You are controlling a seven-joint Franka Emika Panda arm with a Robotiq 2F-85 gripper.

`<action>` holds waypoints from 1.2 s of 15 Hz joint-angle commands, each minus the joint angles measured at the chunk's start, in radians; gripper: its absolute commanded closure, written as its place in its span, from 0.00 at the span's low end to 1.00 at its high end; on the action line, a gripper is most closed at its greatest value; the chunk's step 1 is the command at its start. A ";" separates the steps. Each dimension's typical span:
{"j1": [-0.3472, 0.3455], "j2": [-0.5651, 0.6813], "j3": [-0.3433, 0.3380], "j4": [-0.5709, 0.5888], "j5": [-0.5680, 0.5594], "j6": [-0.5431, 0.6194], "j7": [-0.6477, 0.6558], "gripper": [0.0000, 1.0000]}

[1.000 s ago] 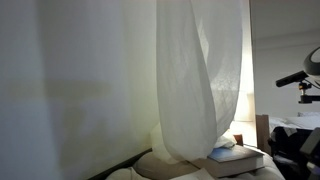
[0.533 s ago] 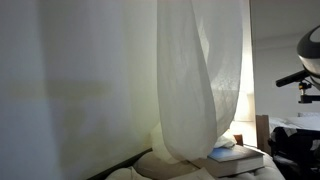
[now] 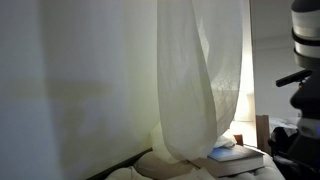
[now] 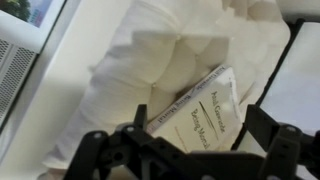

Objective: Draw the curtain to the right

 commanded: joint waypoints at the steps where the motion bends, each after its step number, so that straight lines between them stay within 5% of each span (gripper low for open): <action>1: -0.039 0.003 0.080 0.061 -0.055 -0.091 -0.001 0.00; 7: -0.221 0.038 0.362 0.135 -0.218 -0.293 0.030 0.00; 8: -0.119 0.001 0.288 0.121 -0.151 -0.337 0.004 0.00; 9: -0.139 0.008 0.320 0.131 -0.147 -0.365 0.000 0.00; 13: -0.032 -0.018 0.268 0.114 -0.139 -0.576 0.000 0.00; 15: -0.034 -0.006 0.271 0.101 -0.139 -0.666 0.000 0.00; 18: -0.036 0.013 0.282 0.117 -0.139 -0.648 0.000 0.00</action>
